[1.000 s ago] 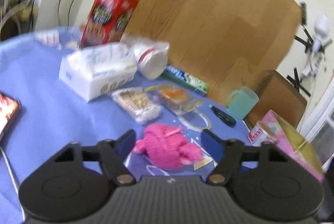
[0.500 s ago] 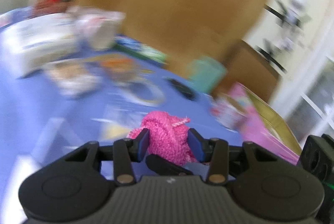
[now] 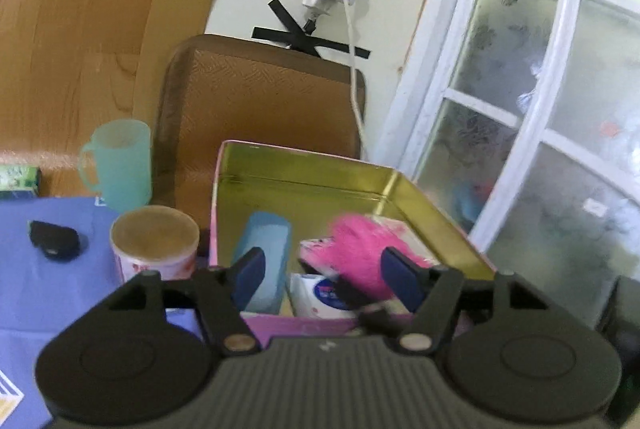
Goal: Organize soft objects
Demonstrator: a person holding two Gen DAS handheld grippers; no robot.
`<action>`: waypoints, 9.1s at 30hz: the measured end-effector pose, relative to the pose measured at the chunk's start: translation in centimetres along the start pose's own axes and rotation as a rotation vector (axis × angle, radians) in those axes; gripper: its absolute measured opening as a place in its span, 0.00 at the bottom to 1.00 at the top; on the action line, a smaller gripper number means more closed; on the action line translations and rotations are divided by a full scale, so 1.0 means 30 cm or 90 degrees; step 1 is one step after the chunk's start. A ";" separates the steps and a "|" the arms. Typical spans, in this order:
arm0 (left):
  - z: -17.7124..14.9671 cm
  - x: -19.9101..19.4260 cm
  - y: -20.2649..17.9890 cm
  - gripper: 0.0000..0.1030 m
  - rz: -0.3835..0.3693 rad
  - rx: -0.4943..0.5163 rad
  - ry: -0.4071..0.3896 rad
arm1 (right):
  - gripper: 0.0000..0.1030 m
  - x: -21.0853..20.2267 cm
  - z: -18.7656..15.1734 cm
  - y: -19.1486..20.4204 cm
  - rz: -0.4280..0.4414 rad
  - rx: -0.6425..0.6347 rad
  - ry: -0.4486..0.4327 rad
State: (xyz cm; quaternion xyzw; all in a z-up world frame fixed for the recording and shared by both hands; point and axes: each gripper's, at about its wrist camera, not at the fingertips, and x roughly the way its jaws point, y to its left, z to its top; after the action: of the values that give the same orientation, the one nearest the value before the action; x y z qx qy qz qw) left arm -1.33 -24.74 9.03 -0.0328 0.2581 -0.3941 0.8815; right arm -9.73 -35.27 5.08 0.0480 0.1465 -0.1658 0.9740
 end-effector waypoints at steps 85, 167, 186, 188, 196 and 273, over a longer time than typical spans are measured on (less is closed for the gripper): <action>-0.115 -0.211 0.158 0.51 0.027 0.018 0.069 | 0.53 -0.172 -0.156 0.249 0.263 -0.104 0.027; -0.311 -0.310 0.380 0.71 0.064 -0.097 0.092 | 0.75 -0.167 -0.243 0.311 0.320 -0.156 0.160; -0.025 -0.078 0.034 0.42 -0.017 0.050 0.044 | 0.51 -0.141 -0.082 0.076 0.159 -0.034 -0.029; 0.004 -0.004 -0.019 0.48 -0.022 0.061 0.055 | 0.52 -0.100 -0.057 0.027 0.137 -0.012 -0.024; 0.033 0.102 -0.068 0.87 0.034 0.083 0.043 | 0.66 0.006 -0.034 -0.181 0.001 0.080 -0.019; -0.299 -0.508 0.881 0.94 0.428 -0.180 0.007 | 0.11 0.329 -0.058 0.993 0.330 -0.246 0.216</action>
State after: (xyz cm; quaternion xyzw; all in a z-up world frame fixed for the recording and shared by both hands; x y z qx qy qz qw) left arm 3.81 5.59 0.92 -0.0656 0.3115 -0.0425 0.9470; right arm 8.74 -10.07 1.80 -0.0748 0.3173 0.1273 0.9368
